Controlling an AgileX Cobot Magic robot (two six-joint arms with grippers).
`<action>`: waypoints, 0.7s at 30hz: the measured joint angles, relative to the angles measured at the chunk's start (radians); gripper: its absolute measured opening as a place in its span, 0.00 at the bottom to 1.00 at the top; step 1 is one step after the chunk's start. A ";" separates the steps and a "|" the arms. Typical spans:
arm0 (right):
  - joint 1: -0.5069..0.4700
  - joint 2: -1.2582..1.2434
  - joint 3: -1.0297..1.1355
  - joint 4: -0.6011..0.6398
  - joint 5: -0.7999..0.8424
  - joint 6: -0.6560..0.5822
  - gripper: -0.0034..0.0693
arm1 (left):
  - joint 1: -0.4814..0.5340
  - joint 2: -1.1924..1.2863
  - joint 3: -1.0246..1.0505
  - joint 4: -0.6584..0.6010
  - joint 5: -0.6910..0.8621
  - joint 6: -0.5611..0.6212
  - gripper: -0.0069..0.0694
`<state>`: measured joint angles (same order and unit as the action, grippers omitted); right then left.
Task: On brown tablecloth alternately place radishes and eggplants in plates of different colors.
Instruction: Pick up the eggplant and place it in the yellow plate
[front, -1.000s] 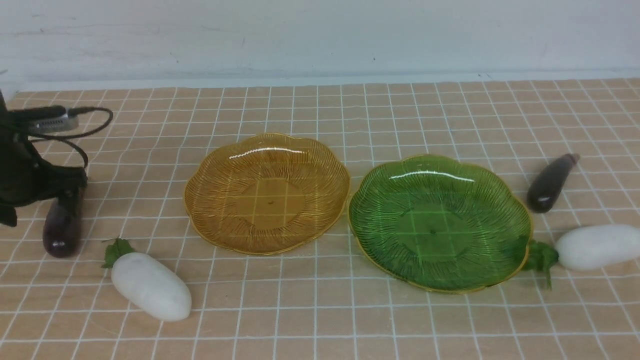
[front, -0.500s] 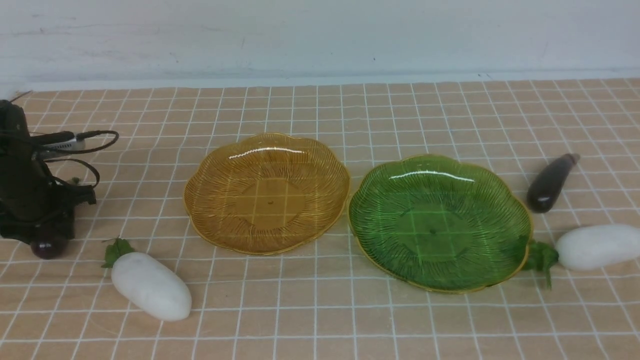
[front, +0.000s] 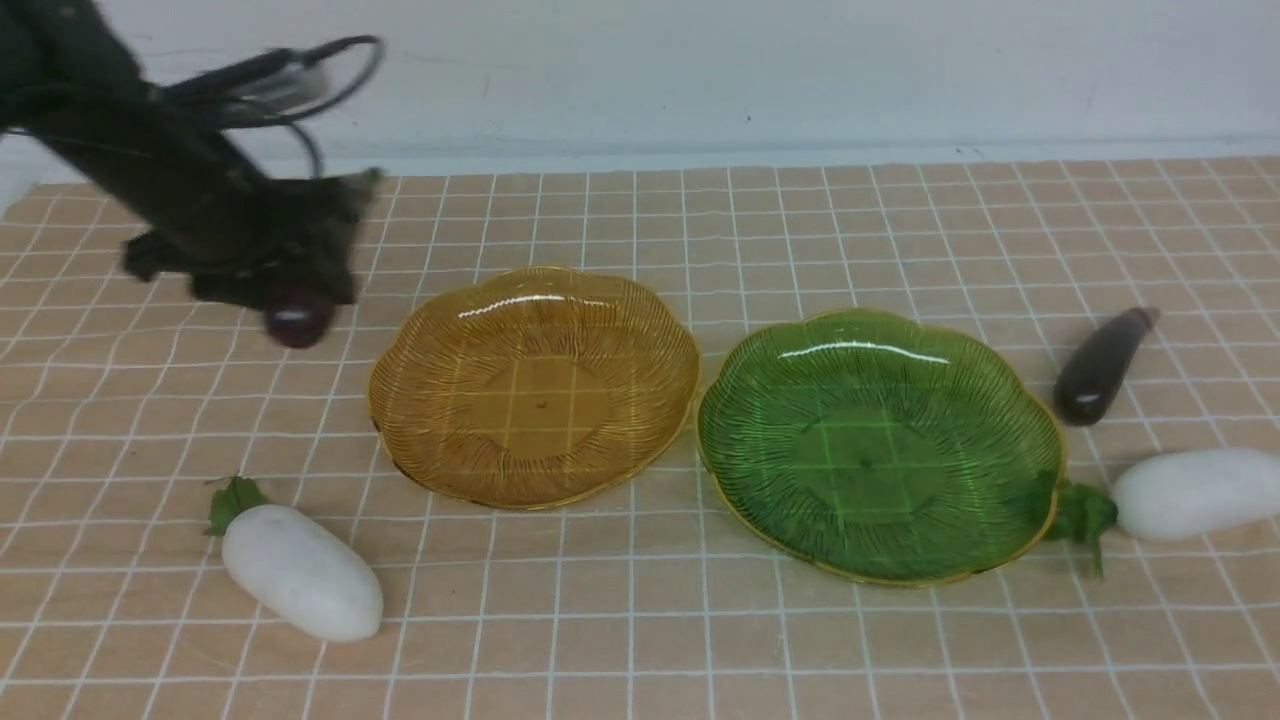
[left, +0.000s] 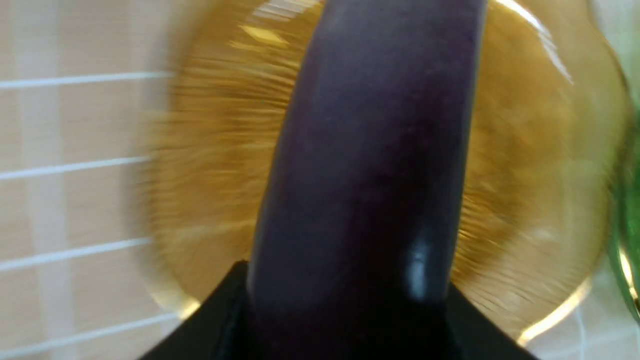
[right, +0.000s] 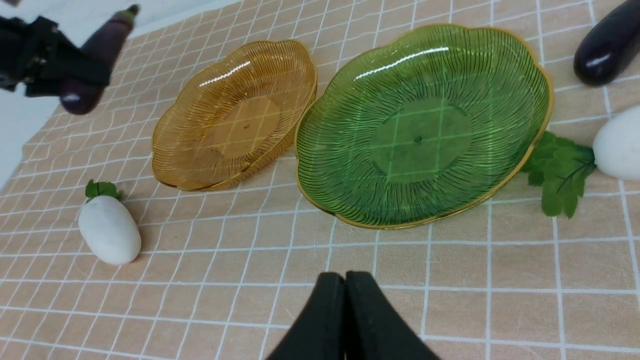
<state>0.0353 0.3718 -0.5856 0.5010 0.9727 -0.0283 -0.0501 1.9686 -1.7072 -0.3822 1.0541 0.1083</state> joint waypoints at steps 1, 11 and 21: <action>0.000 0.001 0.000 -0.008 -0.003 0.005 0.03 | -0.019 0.005 0.000 0.001 -0.002 0.010 0.48; 0.000 0.173 -0.103 -0.207 0.041 0.123 0.03 | -0.192 0.099 0.000 0.126 -0.017 -0.019 0.61; 0.000 0.541 -0.343 -0.462 0.112 0.201 0.03 | -0.210 0.104 0.001 0.198 0.061 -0.053 0.83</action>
<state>0.0353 0.9125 -0.9291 0.0393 1.0849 0.1723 -0.2604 2.0730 -1.7063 -0.1846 1.1149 0.0549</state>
